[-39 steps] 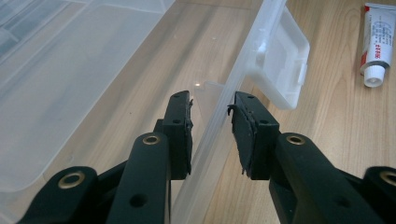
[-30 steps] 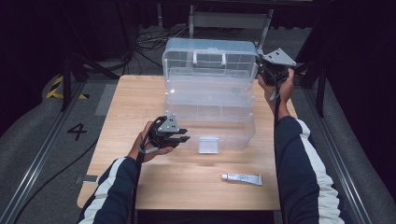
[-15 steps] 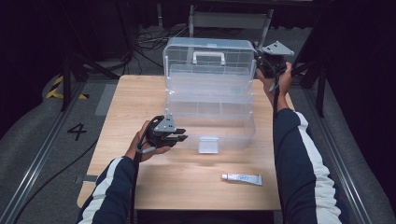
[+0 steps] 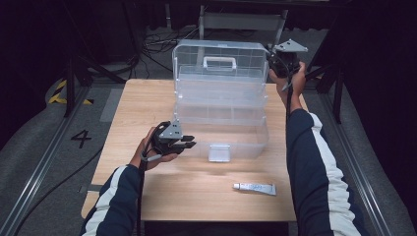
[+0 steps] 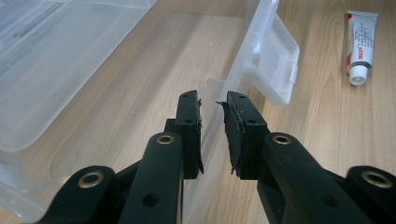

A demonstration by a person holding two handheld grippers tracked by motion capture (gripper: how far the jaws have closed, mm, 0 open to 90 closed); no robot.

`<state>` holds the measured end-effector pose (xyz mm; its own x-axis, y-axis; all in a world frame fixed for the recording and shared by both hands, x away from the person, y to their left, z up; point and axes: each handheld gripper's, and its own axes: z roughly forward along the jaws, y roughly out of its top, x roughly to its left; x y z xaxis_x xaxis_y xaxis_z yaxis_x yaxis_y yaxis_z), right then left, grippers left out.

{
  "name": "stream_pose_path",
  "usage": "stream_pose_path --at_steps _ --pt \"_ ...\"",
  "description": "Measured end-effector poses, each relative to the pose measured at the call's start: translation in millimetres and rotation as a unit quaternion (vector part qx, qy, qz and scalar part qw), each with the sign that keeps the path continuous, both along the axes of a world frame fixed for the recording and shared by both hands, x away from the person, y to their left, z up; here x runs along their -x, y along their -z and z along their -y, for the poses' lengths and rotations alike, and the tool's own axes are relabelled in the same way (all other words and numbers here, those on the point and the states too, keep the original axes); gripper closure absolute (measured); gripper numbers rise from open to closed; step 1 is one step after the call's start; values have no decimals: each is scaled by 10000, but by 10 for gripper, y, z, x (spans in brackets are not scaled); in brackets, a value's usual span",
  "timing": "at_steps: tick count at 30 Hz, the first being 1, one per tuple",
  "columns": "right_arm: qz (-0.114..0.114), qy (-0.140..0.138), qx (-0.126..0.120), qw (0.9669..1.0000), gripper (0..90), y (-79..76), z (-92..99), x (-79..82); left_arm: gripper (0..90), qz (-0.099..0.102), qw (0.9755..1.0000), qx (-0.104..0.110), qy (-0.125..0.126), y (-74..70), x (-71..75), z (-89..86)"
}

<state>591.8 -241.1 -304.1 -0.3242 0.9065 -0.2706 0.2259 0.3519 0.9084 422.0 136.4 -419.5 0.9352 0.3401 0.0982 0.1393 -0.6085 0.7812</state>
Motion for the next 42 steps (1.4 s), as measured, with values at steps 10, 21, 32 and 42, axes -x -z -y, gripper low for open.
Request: stream_pose_path --at_steps 10,21,32,42 --pt "-116 38 -10 9999 858 22 -6 -127 761 -15 10000 -12 -9 -2 4 -1" --pt "-286 74 34 9996 855 59 -15 -273 758 -47 10000 16 -29 -3 5 -14" --pt "-575 156 -2 9982 850 173 13 -452 747 -161 9996 205 -73 16 8 -84" --pt "-795 132 -8 9967 848 242 18 -621 745 -231 9993 286 -109 26 10 -92"
